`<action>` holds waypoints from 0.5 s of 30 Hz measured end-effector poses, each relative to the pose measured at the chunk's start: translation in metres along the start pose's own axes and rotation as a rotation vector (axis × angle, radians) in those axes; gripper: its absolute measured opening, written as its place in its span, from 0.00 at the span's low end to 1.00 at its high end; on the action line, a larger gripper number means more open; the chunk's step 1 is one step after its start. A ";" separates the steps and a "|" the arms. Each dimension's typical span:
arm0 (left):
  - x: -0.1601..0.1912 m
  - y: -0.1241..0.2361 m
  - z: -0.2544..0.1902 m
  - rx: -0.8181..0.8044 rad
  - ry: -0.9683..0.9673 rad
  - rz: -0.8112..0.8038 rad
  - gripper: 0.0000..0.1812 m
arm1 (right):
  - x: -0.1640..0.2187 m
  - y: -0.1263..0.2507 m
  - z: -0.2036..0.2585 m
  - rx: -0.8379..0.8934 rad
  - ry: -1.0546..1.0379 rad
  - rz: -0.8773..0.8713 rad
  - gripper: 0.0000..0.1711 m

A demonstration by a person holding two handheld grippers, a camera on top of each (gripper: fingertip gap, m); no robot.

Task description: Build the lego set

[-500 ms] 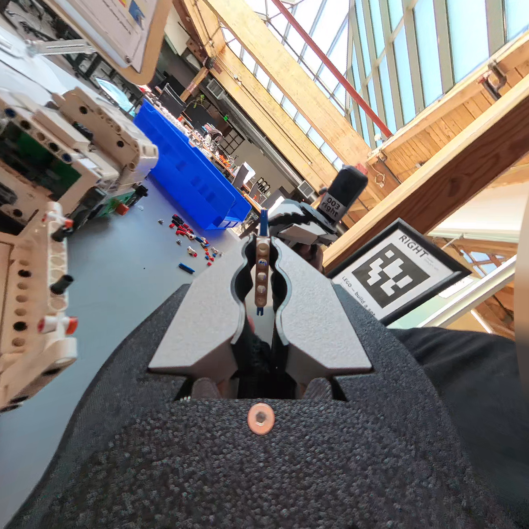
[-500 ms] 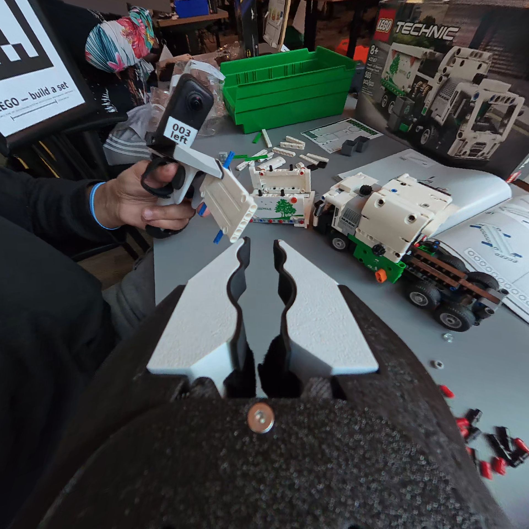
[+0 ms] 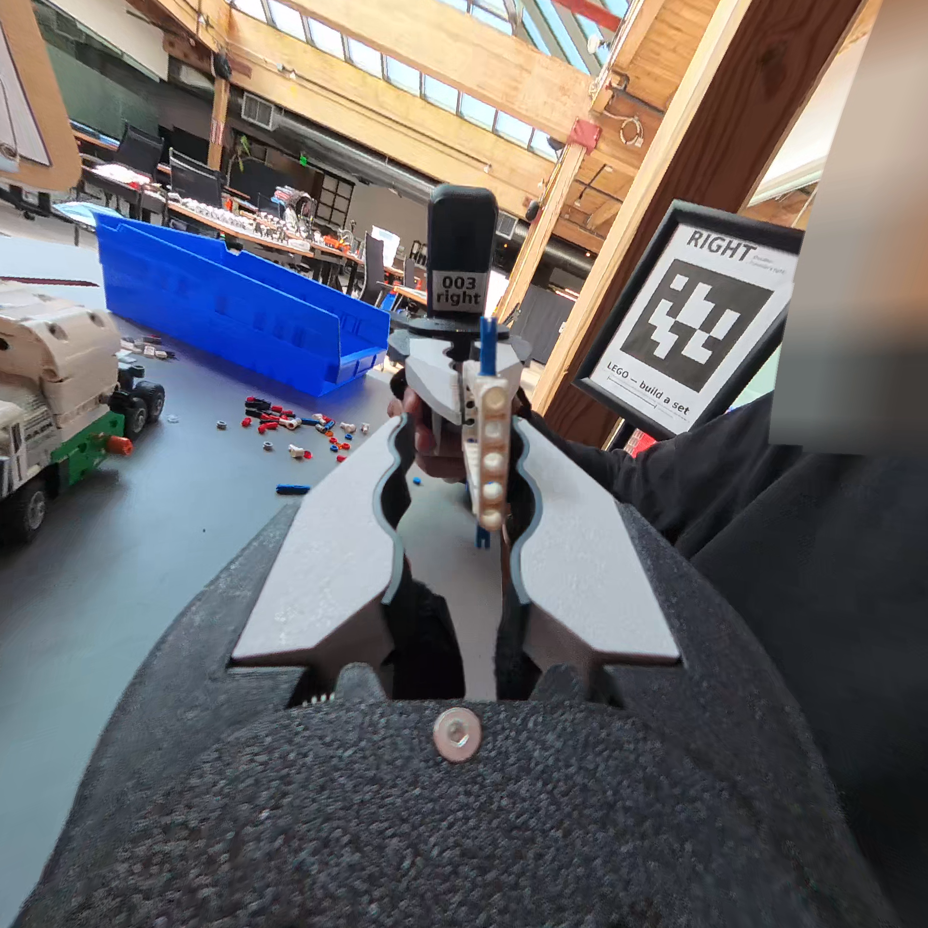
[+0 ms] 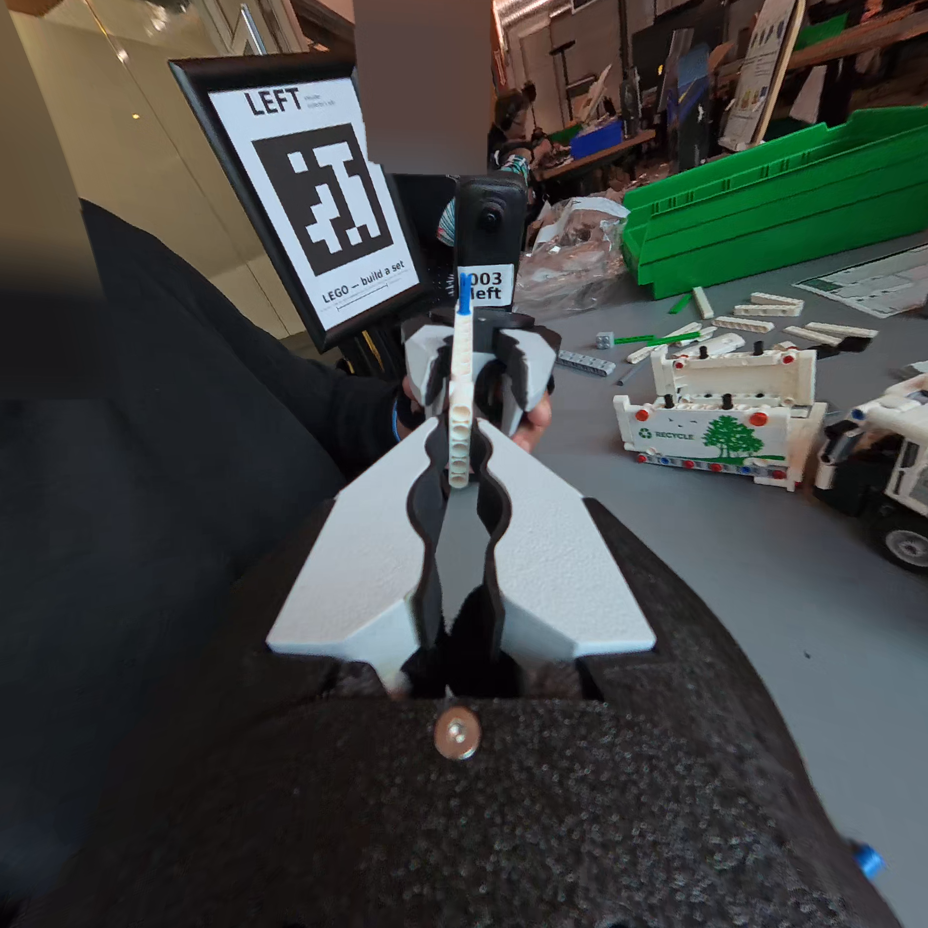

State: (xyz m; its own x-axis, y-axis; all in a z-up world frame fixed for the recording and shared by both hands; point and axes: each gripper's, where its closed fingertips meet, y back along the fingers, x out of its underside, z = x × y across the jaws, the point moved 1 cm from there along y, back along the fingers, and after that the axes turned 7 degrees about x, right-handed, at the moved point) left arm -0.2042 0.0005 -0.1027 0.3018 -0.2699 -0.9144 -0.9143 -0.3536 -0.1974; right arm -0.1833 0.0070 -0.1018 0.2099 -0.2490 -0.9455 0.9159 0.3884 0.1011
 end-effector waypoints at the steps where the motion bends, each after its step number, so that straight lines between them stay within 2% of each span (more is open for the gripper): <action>1: 0.002 -0.002 0.001 -0.006 0.004 0.001 0.20 | 0.003 -0.005 0.002 -0.015 -0.003 0.005 0.03; 2: 0.001 -0.002 0.001 -0.013 0.007 -0.015 0.19 | 0.009 -0.009 0.002 -0.017 0.005 0.029 0.03; 4: -0.005 0.001 -0.002 -0.005 0.000 -0.060 0.12 | 0.014 -0.014 0.001 0.001 0.033 0.046 0.03; 6: -0.002 0.000 -0.005 0.006 -0.011 -0.032 0.07 | 0.011 -0.013 0.002 -0.006 0.013 0.027 0.03; 15: 0.004 -0.004 -0.005 -0.009 -0.043 -0.007 0.03 | 0.015 -0.017 0.001 0.004 0.001 0.045 0.03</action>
State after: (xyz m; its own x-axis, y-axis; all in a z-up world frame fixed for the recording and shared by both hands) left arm -0.1982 -0.0037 -0.1036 0.2959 -0.2291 -0.9273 -0.9097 -0.3636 -0.2005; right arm -0.1950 -0.0039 -0.1178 0.2508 -0.2307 -0.9401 0.9069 0.3958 0.1448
